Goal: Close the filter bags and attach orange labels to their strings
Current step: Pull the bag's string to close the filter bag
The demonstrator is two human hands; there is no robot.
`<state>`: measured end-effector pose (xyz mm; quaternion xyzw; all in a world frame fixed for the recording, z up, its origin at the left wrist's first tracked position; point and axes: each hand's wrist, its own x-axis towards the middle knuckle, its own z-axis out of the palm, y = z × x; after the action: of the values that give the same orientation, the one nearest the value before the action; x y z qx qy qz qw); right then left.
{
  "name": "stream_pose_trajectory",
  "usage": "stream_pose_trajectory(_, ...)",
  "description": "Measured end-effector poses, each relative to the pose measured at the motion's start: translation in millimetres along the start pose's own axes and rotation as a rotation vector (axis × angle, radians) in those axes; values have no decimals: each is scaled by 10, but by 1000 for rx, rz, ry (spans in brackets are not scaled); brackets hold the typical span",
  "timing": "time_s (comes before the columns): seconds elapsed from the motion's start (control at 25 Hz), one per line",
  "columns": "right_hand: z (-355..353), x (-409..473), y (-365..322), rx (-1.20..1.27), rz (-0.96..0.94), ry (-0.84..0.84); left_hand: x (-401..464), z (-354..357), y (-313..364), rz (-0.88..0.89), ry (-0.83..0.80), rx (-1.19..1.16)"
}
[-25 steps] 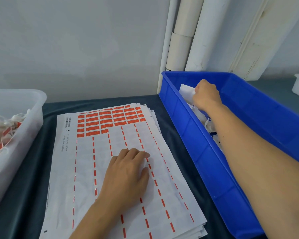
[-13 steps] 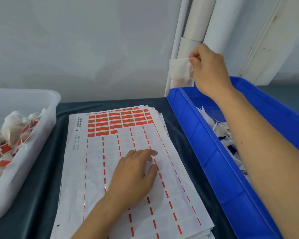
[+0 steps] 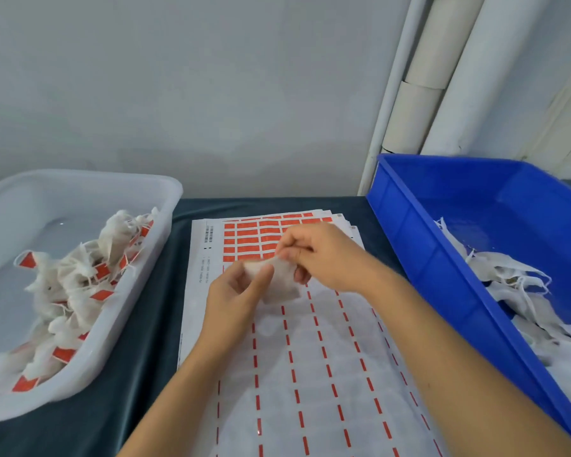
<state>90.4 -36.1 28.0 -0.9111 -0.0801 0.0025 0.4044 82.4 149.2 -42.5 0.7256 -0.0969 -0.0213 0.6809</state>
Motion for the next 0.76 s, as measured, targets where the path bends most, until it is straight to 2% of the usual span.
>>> stream_pose_trajectory(0.2, 466, -132, 163, 108, 33, 226, -2, -16, -89, -43, 22, -88)
stream_pose_trajectory(0.44, 758, -281, 243, 318, 45, 344, 21, -97, -92, -8, -62, -122)
stream_pose_trajectory(0.76, 836, -308, 311, 235, 43, 509, 51, -137, -87, -56, -225, -24)
